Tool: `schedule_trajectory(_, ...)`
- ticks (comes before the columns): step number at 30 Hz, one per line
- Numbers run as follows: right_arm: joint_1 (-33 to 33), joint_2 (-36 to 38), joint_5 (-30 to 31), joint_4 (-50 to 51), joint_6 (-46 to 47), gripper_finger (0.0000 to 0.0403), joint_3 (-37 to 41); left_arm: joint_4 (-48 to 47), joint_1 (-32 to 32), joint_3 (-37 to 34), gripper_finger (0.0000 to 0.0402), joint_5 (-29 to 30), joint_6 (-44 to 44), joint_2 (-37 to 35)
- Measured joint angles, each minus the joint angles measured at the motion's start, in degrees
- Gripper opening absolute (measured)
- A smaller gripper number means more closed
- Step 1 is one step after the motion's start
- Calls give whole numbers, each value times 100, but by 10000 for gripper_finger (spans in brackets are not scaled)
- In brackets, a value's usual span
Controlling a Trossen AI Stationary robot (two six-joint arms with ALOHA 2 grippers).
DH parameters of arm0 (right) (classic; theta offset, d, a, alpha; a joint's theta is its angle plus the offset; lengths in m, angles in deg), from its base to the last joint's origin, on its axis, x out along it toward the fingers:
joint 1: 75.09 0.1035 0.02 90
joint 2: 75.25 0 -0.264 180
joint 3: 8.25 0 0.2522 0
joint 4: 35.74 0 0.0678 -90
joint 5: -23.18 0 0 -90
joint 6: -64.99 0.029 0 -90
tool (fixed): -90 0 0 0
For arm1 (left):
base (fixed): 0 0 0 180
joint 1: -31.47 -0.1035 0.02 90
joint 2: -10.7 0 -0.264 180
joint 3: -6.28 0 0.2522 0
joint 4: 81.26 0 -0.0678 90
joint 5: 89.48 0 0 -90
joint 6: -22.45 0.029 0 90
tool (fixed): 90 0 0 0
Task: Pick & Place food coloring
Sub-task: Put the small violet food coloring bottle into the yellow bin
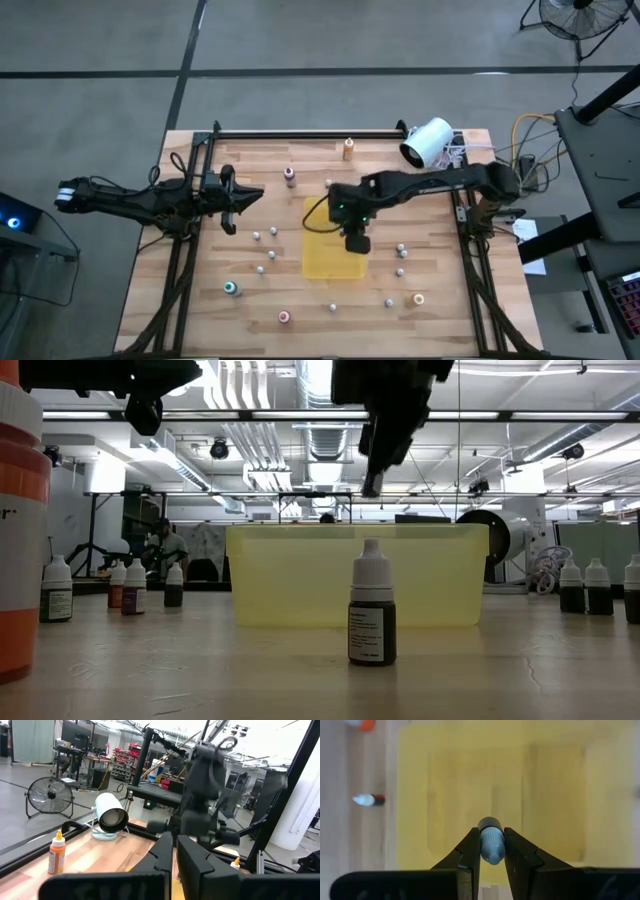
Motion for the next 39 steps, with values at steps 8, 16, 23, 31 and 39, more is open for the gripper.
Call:
schedule_trajectory(8,2,-697,3,-48,157,54,-17,0,0,0,0,0,-2,0)
schedule_trajectory(16,3,-1254,64,-38,371,54,-16,0,0,0,0,0,-2,0)
schedule_trajectory(23,0,-1408,536,-100,507,54,-15,-2,0,2,0,0,0,0)
schedule_trajectory(31,5,-1408,555,-162,495,54,-15,-4,0,2,0,0,0,0)
schedule_trajectory(39,5,-1490,515,-198,446,54,-15,-4,0,2,0,0,0,0)
